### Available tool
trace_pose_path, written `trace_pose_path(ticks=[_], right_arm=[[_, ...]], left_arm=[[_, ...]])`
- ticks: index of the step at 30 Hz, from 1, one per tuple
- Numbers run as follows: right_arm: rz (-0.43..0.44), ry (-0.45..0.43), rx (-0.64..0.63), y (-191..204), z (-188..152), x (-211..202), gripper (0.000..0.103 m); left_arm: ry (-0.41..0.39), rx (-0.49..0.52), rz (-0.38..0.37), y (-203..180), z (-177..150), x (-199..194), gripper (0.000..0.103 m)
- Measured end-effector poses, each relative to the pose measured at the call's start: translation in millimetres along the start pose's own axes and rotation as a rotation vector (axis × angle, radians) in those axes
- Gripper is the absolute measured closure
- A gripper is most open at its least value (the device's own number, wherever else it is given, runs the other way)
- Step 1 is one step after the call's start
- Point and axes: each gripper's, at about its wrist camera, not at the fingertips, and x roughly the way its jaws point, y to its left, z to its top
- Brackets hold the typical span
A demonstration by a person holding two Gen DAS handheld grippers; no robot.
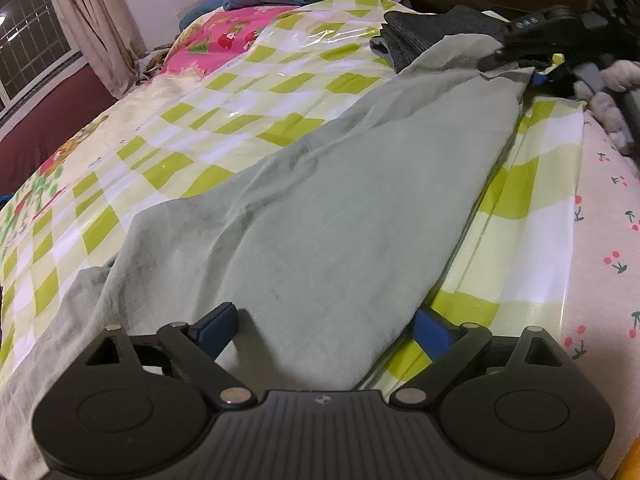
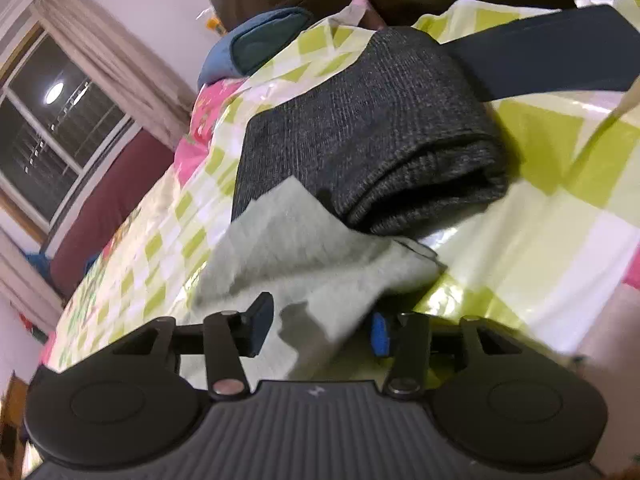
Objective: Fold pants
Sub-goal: 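Lift the pant leg end with the right gripper, fold it over the waistband, release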
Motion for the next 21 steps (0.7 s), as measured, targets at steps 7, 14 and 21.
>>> trace_pose_path(ticks=[7, 14, 21], right_arm=[[0.107, 0.009, 0.239, -13.3, 1.6, 12.2, 0.098], [0.151, -0.097, 0.349, -28.7, 1.9, -27.8, 0.1], [0.223, -0.174, 0.254, 4.9, 27.8, -55.2, 0.1]], left_arm=[[-0.002, 0.016, 0.014, -3.0, 0.1, -2.1, 0.0], [-0.011, 0.023, 0.016, -4.1, 0.6, -3.5, 0.0], [-0.039, 0.054, -0.011, -11.1, 6.2, -11.5, 0.001]])
